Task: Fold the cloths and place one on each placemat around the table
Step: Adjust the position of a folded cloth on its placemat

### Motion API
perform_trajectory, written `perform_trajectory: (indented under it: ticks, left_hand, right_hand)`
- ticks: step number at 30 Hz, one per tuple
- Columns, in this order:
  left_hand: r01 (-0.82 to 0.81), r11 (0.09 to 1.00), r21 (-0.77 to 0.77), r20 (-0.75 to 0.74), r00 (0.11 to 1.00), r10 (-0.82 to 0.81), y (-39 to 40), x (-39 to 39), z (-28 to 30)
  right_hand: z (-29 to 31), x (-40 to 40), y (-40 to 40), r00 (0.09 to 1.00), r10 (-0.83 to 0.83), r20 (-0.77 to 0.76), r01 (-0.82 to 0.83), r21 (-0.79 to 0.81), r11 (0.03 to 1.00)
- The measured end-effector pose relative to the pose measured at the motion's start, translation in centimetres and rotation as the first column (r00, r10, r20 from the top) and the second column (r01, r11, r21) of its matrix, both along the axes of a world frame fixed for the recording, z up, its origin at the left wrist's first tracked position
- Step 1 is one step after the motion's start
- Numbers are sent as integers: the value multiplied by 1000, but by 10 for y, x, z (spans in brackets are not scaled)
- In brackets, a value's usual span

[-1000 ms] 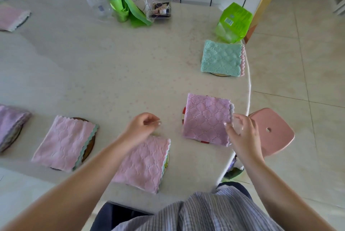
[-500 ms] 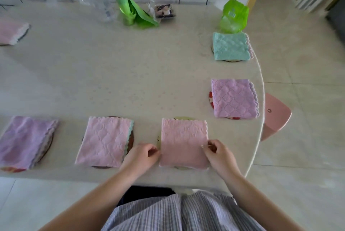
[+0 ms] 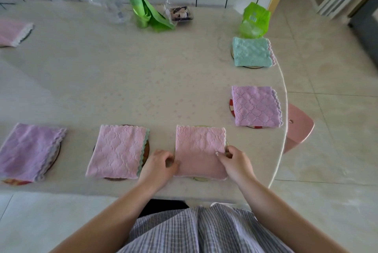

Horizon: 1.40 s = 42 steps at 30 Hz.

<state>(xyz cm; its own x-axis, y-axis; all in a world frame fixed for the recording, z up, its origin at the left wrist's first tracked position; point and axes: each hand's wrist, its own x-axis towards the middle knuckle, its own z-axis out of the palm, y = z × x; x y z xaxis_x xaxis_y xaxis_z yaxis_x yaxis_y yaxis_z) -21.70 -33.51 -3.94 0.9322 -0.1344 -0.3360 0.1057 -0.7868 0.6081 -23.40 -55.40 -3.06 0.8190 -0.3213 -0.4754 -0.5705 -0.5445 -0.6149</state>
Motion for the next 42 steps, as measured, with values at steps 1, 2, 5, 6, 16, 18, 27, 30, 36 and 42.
perform_trajectory:
  ticks: [1,2,5,6,16,18,27,30,36,42]
  left_hand:
    - [0,1000,12,0,1000,0,0,-1,0]
    - [1,1000,28,-1,1000,-1,-1,-3,1]
    - [-4,997,82,45,999,0,-5,-11,3]
    - [23,995,92,116,993,-33,-6,-14,4]
    - [446,784,431,178,811,-558,-36,-5,-19]
    - [470,749,468,156,790,-593,-28,-5,-23]
    - [440,848,294,205,838,-506,-21,-2,-15]
    - [210,975,-67,190,962,-194,-12,2,3]
    - [-60,984,-167,320,941,112,62,-1,24]
    - [-361,922,-139,236,892,385,163,9,27]
  right_hand:
    - [-1,-1,-1,1000,7,-10,-7,-11,1000]
    - [-2,-2,-2,1000,19,-14,-19,-21,1000]
    - [-2,-7,-3,999,-36,21,37,-29,999]
    - [-2,-12,-4,996,-16,89,22,-67,998]
    - [-28,-26,19,786,618,25,-494,-577,651]
    - [-32,-27,9,759,651,13,-510,-610,607]
    - [-30,-19,-23,764,642,-71,-567,-550,614]
    - [-26,-9,-25,756,650,73,-537,-499,680]
    - [-1,9,36,573,753,324,-599,-462,654]
    - [1,16,120,589,723,360,-643,-332,690]
